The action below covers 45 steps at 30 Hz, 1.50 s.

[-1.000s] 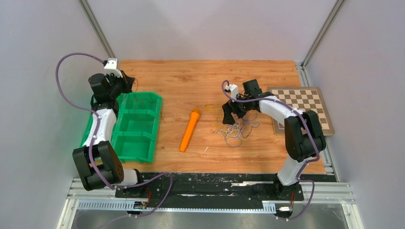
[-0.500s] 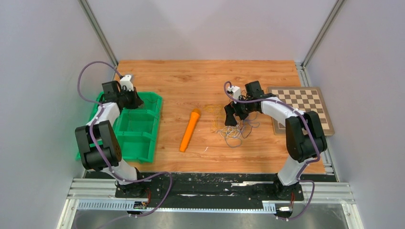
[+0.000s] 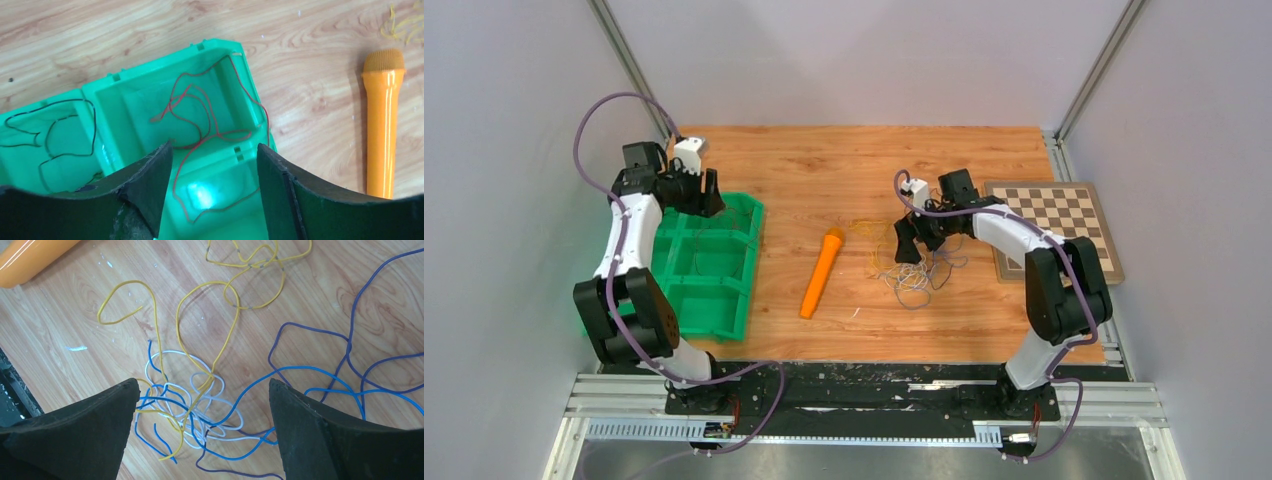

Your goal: Untangle the cables

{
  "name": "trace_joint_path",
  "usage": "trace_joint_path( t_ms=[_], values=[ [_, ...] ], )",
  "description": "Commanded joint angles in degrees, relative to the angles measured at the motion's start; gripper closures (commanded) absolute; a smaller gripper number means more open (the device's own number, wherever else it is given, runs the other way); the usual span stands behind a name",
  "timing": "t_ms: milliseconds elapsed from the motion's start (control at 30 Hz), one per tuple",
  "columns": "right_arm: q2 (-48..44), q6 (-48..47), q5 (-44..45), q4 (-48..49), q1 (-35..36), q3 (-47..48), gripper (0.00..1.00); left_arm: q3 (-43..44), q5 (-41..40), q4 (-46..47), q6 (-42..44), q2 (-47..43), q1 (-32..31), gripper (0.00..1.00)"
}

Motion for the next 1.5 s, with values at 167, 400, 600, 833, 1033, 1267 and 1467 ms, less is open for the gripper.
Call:
trace_joint_path(
  t_ms=[167,400,600,833,1033,1267,1467],
  values=[
    [-4.89,-0.27,-1.38,0.03,-0.39,-2.05,0.0,1.95,-0.67,-24.06,17.85,-5.84,0.21,0.34],
    [-5.29,0.04,-1.82,0.06,-0.41,-3.25,0.0,-9.06,1.05,-20.28,18.37,-5.65,-2.33,0.48],
    [-5.45,0.12,-1.53,0.02,-0.43,-3.42,0.0,-10.05,-0.23,-16.01,22.0,0.43,-2.36,0.48],
    [-5.69,0.06,-0.9,0.04,-0.45,-4.3,0.0,-10.64,0.52,-11.76,27.36,4.13,-2.63,0.54],
    [-5.19,-0.28,0.13,0.05,-0.42,-4.22,0.0,-8.79,1.81,-13.94,33.4,7.36,-2.9,0.54],
    [-4.27,-0.42,0.38,0.03,-0.43,-3.38,0.0,-8.97,2.61,-14.69,35.86,8.32,-3.19,0.5],
    [-3.54,-0.41,0.55,0.07,-0.39,-2.9,0.0,-9.31,2.77,-13.42,35.96,9.63,-4.17,0.48]
  ],
)
